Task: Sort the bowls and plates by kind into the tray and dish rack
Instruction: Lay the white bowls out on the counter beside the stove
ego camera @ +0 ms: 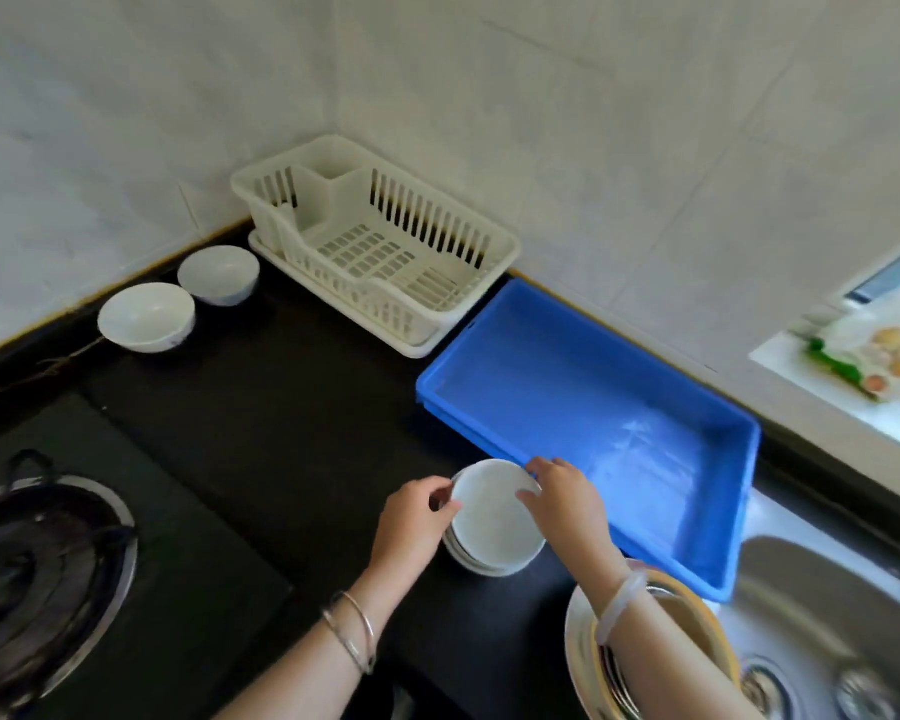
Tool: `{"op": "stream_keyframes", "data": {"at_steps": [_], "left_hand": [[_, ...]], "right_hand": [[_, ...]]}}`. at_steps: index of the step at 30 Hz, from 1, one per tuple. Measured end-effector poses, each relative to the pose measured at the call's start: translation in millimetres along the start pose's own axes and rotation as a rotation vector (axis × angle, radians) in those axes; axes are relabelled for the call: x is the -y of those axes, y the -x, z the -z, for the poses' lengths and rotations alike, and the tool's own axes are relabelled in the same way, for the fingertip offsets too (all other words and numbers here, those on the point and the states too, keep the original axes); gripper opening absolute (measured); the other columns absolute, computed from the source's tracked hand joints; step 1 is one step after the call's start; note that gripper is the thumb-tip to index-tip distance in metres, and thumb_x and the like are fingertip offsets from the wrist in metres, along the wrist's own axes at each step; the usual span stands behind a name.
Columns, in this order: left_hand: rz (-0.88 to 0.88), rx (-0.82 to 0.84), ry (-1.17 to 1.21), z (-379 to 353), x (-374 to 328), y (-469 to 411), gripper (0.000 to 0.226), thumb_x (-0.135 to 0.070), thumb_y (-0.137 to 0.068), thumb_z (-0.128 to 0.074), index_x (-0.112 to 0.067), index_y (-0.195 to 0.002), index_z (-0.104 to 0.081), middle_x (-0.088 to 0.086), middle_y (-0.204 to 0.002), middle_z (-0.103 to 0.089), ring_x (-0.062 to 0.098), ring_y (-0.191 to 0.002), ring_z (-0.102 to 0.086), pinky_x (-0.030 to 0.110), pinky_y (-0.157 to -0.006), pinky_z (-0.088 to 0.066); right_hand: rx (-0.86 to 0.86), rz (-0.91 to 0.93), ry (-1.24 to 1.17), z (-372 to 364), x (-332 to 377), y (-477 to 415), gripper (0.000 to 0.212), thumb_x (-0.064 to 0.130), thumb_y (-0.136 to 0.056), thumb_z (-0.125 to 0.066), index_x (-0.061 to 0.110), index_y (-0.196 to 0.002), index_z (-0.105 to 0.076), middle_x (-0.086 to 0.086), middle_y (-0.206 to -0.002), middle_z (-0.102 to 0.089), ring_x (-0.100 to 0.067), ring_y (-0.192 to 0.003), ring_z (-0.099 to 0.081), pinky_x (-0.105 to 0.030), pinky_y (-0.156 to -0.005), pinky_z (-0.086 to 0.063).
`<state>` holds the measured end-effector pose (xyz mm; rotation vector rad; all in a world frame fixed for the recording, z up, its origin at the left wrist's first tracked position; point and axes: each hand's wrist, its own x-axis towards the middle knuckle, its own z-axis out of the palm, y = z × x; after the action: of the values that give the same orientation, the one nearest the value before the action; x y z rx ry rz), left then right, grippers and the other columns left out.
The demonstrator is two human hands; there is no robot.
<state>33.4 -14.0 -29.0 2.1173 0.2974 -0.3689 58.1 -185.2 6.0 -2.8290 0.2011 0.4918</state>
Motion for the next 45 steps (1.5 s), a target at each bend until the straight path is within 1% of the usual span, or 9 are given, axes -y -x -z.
{"op": "stream_keyframes", "data": {"at_steps": [8, 14, 18, 22, 27, 30, 34, 39, 45], "left_hand": [[-0.026, -0.06, -0.086, -8.3, -4.6, 6.4, 0.036, -0.026, -0.088, -0.058, -0.016, -0.123, -0.059, 0.002, -0.117, -0.061, 0.017, -0.104, -0.059, 0.023, -0.083, -0.043], [0.036, -0.024, -0.006, -6.4, -5.5, 8.3, 0.03, -0.027, -0.094, -0.047, -0.015, -0.118, -0.062, 0.003, -0.111, -0.065, 0.017, -0.098, -0.062, 0.037, -0.089, -0.052], [0.056, -0.041, -0.035, -6.6, -10.8, 7.7, 0.034, -0.029, -0.093, -0.05, -0.014, -0.121, -0.06, 0.003, -0.116, -0.066, 0.018, -0.105, -0.061, 0.03, -0.091, -0.048], [0.125, -0.047, -0.129, -8.7, -21.7, 6.4, 0.037, -0.024, -0.088, -0.06, -0.015, -0.124, -0.057, 0.002, -0.121, -0.063, 0.019, -0.111, -0.059, 0.03, -0.089, -0.047], [0.154, -0.069, -0.127, -6.0, -29.9, 4.3, 0.031, -0.017, -0.086, -0.06, -0.016, -0.116, -0.061, 0.001, -0.114, -0.065, 0.017, -0.102, -0.061, 0.025, -0.077, -0.048], [0.157, -0.05, -0.056, -2.8, -31.7, 2.8, 0.026, -0.014, -0.084, -0.061, -0.016, -0.111, -0.063, 0.001, -0.108, -0.065, 0.017, -0.097, -0.062, 0.029, -0.081, -0.052], [0.152, -0.052, 0.118, 8.6, -31.1, -0.4, 0.019, -0.011, -0.083, -0.062, -0.016, -0.101, -0.064, -0.001, -0.095, -0.064, 0.017, -0.088, -0.064, 0.039, -0.081, -0.057], [0.159, -0.151, 0.299, 45.1, -30.1, -12.9, 0.017, -0.009, -0.083, -0.063, -0.025, -0.085, -0.058, -0.006, -0.085, -0.062, 0.01, -0.079, -0.063, 0.026, -0.064, -0.056], [0.191, -0.31, 0.426, 108.3, -6.2, -28.8, 0.016, -0.007, -0.082, -0.063, -0.021, -0.089, -0.061, -0.004, -0.086, -0.063, 0.013, -0.079, -0.064, 0.024, -0.059, -0.054]], "right_hand": [[-0.075, -0.035, -0.016, -0.6, -7.3, 5.7, 0.014, 0.011, -0.089, -0.045, 0.005, -0.101, -0.05, -0.016, -0.095, -0.065, -0.035, -0.087, -0.059, -0.031, -0.061, -0.034], [-0.087, -0.061, -0.134, 7.2, -18.3, 14.7, 0.013, 0.012, -0.09, -0.042, 0.008, -0.1, -0.051, -0.015, -0.089, -0.063, -0.033, -0.078, -0.051, -0.032, -0.062, -0.036], [-0.169, -0.113, -0.217, 21.4, -33.2, 20.0, 0.024, 0.017, -0.091, -0.048, 0.017, -0.112, -0.06, -0.01, -0.096, -0.068, -0.027, -0.082, -0.052, -0.027, -0.066, -0.034], [-0.203, -0.138, -0.272, 35.6, -42.4, 22.6, 0.024, 0.016, -0.089, -0.052, 0.018, -0.11, -0.065, -0.006, -0.087, -0.068, -0.022, -0.077, -0.049, -0.025, -0.067, -0.035], [-0.189, -0.156, -0.299, 41.4, -45.6, 27.2, 0.024, 0.017, -0.09, -0.053, 0.02, -0.111, -0.065, -0.004, -0.087, -0.067, -0.02, -0.074, -0.052, -0.016, -0.05, -0.032], [-0.17, -0.167, -0.333, 44.6, -46.4, 30.6, 0.024, 0.017, -0.089, -0.054, 0.021, -0.11, -0.066, -0.005, -0.09, -0.069, -0.022, -0.074, -0.06, -0.017, -0.053, -0.039], [-0.172, -0.168, -0.416, 58.2, -41.4, 34.0, 0.021, 0.017, -0.087, -0.056, 0.021, -0.104, -0.066, -0.003, -0.082, -0.069, -0.025, -0.075, -0.067, -0.032, -0.072, -0.055], [-0.208, -0.084, -0.475, 87.6, -15.3, 26.9, 0.016, 0.016, -0.084, -0.058, 0.03, -0.085, -0.064, 0.011, -0.062, -0.065, -0.003, -0.046, -0.064, -0.016, -0.05, -0.044], [-0.151, 0.01, -0.519, 99.0, 42.2, -9.3, 0.022, 0.014, -0.084, -0.059, 0.034, -0.076, -0.061, 0.009, -0.071, -0.067, -0.007, -0.049, -0.067, -0.028, -0.058, -0.057]]}}
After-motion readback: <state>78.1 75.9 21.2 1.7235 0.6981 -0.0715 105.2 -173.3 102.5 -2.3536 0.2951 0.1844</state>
